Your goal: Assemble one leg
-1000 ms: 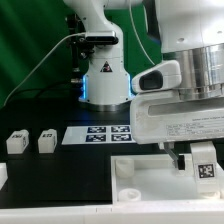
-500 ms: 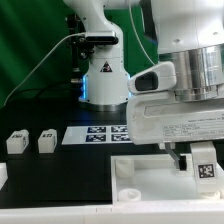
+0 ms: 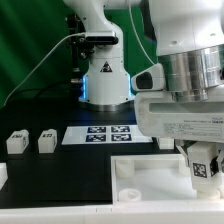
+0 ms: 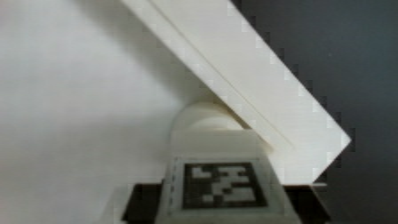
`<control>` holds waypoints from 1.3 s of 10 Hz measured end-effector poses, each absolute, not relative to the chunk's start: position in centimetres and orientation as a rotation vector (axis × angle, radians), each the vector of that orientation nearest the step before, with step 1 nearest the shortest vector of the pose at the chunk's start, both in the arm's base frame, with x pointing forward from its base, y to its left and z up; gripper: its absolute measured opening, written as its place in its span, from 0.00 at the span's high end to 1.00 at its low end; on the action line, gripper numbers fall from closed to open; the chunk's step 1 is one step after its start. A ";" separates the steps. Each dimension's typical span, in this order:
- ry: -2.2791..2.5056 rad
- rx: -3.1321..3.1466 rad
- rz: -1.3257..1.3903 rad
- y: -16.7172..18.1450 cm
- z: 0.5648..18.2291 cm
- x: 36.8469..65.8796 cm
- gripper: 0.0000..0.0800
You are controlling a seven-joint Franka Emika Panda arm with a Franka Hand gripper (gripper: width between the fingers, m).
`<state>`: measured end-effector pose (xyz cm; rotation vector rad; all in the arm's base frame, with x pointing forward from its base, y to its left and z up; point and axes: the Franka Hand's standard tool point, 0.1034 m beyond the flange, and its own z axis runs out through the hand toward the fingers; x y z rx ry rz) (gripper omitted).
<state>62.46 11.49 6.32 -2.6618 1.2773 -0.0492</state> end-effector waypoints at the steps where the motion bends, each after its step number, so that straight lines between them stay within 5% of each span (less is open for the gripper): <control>1: 1.393 -2.598 -0.034 11.5 6.3 62.4 0.65; 8: 2.183 -1.972 0.039 12.9 6.0 62.9 0.66; 10: 2.145 -2.013 0.033 13.0 6.0 62.9 0.29; 13: 1.912 -2.266 0.064 13.4 6.1 62.0 0.19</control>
Offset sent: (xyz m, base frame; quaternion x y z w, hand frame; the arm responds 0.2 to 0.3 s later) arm 0.0146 0.0308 -0.0049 -0.0027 0.0033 0.2922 0.9563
